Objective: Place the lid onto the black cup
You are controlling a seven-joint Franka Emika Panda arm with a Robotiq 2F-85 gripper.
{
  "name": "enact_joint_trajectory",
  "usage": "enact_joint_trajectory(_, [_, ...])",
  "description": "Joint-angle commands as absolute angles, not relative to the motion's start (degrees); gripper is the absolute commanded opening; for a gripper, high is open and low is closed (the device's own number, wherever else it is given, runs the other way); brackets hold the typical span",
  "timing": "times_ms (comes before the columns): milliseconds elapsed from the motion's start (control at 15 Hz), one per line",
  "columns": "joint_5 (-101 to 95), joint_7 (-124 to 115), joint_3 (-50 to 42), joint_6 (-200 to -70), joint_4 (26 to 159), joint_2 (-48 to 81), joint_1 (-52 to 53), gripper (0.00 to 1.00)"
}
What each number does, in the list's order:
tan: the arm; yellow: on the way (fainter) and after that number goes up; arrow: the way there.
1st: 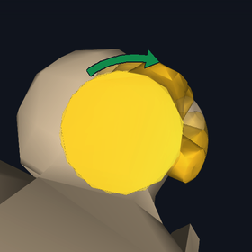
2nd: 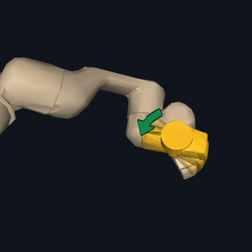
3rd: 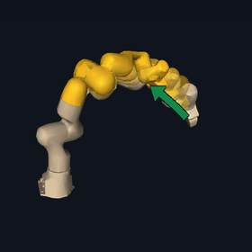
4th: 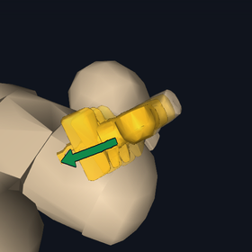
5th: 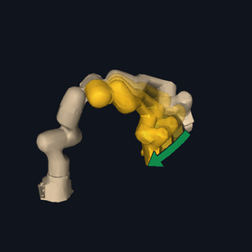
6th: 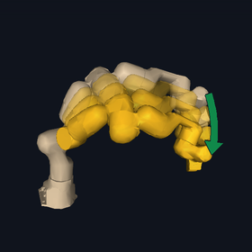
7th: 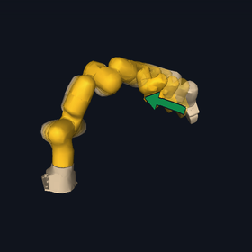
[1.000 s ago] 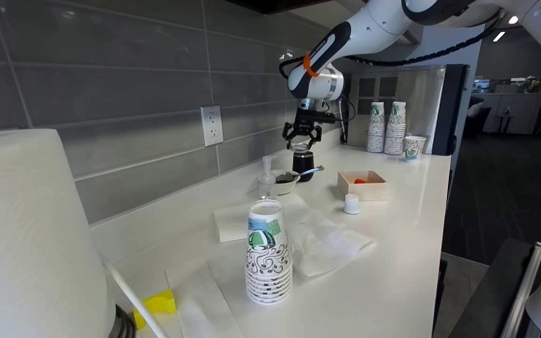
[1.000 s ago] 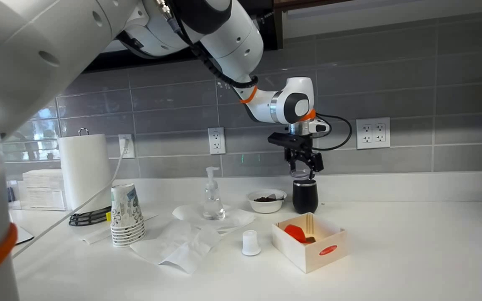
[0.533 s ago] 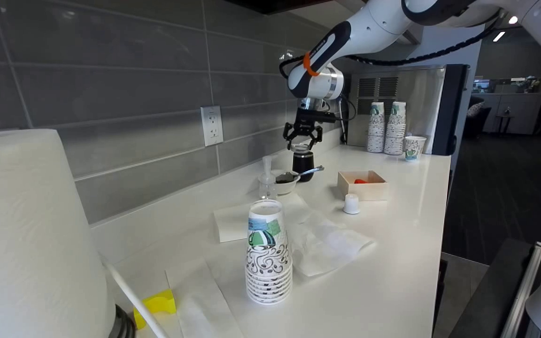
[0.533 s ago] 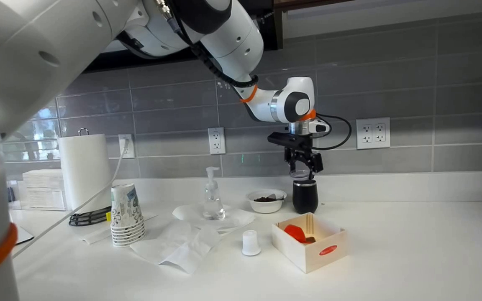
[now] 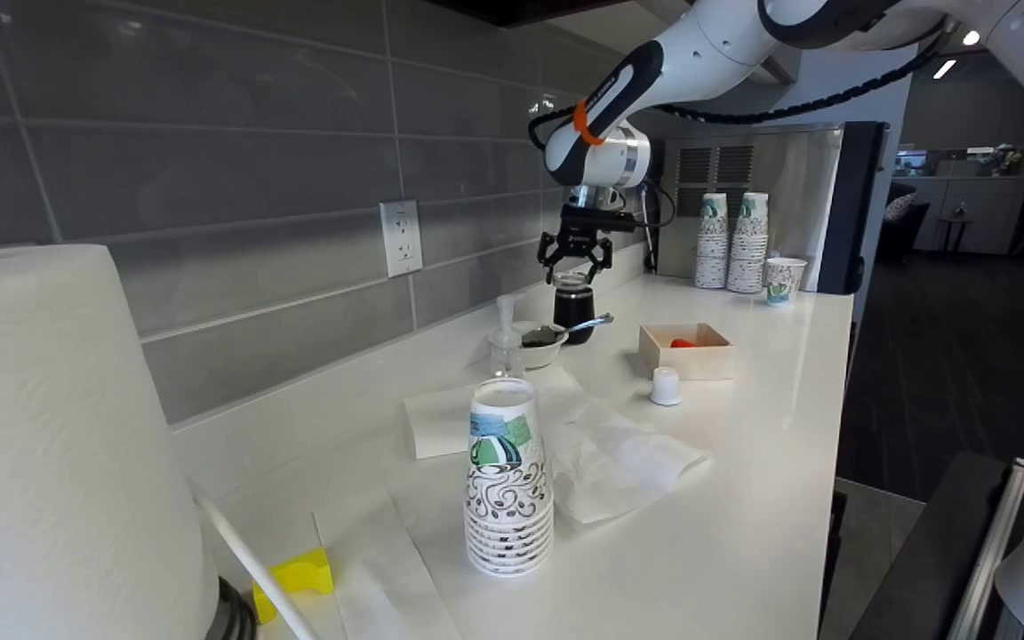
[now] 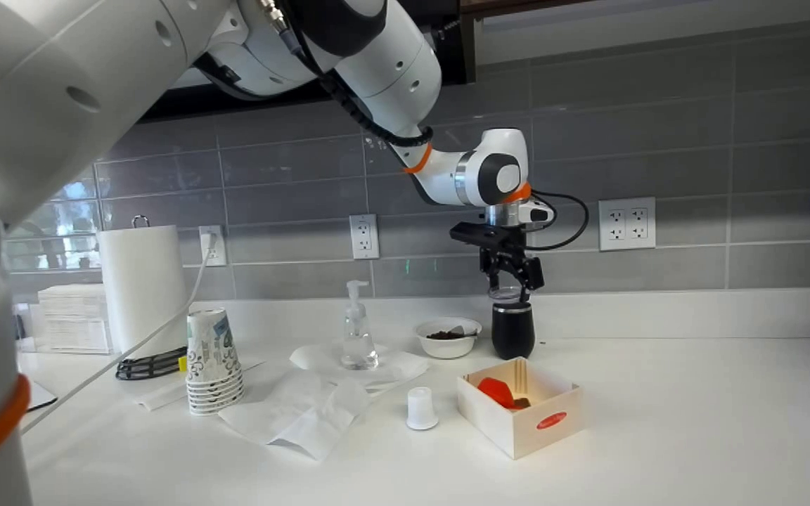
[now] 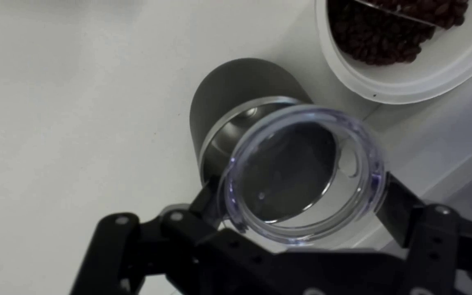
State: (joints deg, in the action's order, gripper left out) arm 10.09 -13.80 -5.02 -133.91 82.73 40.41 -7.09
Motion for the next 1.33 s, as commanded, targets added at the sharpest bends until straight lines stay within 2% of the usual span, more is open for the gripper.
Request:
enact_joint_trajectory(0, [11.02,-12.40,-4.91,-135.37,83.65,41.16,-8.83,0.66])
enact_joint_trajectory(733, [11.46,-12.55,-5.11,-136.64,84.20,41.64,-10.79,0.66])
enact_joint_trajectory(800, [11.42,-12.70,-5.13,-136.50,84.10,41.68,-10.70,0.89])
enact_joint_trajectory(867, [11.39,-12.72,-5.12,-136.45,84.00,41.72,-10.65,0.98])
enact_joint_trajectory(1267, [11.44,-12.85,-5.00,-136.47,84.36,41.85,-10.27,1.00])
